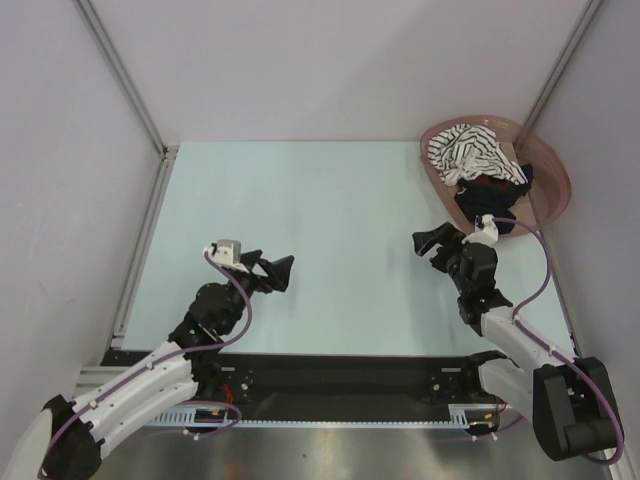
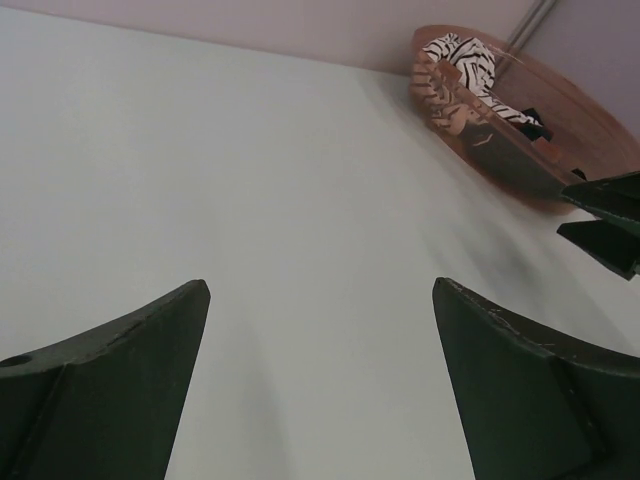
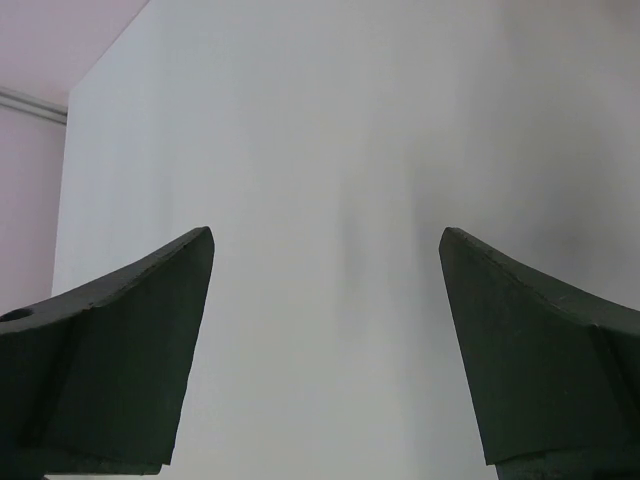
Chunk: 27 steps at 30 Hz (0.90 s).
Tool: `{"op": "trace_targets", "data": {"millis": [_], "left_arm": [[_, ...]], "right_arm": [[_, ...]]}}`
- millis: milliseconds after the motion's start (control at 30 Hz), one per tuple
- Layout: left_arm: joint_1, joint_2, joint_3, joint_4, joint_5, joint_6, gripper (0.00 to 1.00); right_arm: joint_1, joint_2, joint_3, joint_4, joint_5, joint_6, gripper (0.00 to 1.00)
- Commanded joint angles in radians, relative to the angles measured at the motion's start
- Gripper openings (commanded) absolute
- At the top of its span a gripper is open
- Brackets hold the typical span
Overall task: Fold and stack the tank tops
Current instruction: Grab the tank top from the pile
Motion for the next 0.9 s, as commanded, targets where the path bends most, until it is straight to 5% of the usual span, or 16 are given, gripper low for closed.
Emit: {"op": "trace_targets", "data": {"millis": [0, 233, 467, 867], "left_arm": [[0.006, 0.012, 0.008, 0.055, 0.037, 0.018, 1.00], [0.006, 0.047, 0.017, 0.070, 0.080, 0.017, 1.00], [0.006, 0.051, 0.015, 0.091, 0.129, 0.028, 1.00], [0.006, 0.060, 0.011, 0.094, 0.132, 0.028, 1.00]], "right_arm": [[-0.003, -0.001, 0.000, 0.070, -0.025, 0.004, 1.00], [-0.001, -0.024, 0.038, 0.011, -0.025, -0.086, 0.88], [-0.021, -0.002, 0.361, -0.367, 0.119, -0.183, 0.74], [-0.193, 0.480, 0.904, -0.592, 0.266, -0.180, 0.72]]}}
